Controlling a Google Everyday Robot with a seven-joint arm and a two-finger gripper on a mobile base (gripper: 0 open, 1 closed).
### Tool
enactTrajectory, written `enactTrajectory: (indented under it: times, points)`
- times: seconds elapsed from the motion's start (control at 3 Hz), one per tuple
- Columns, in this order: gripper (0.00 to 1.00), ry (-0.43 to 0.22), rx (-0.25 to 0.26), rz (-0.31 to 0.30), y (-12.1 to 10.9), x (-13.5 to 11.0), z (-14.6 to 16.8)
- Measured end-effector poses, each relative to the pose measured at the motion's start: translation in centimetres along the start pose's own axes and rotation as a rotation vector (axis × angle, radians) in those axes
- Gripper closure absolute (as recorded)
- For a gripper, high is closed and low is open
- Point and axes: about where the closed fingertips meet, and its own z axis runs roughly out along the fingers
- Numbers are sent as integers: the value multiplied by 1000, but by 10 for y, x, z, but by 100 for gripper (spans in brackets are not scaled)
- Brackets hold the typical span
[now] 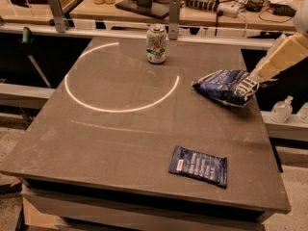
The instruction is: Move blue chip bag near 7up can
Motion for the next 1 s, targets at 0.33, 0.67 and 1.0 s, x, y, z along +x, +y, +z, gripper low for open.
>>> enactTrajectory:
  times: [0.33,0.67,1.0]
  points:
    - [0,-2,3,26,-11,3,22]
    - [0,3,5,57,-25,12,50]
    - [0,42,-60,211,-30,43,79]
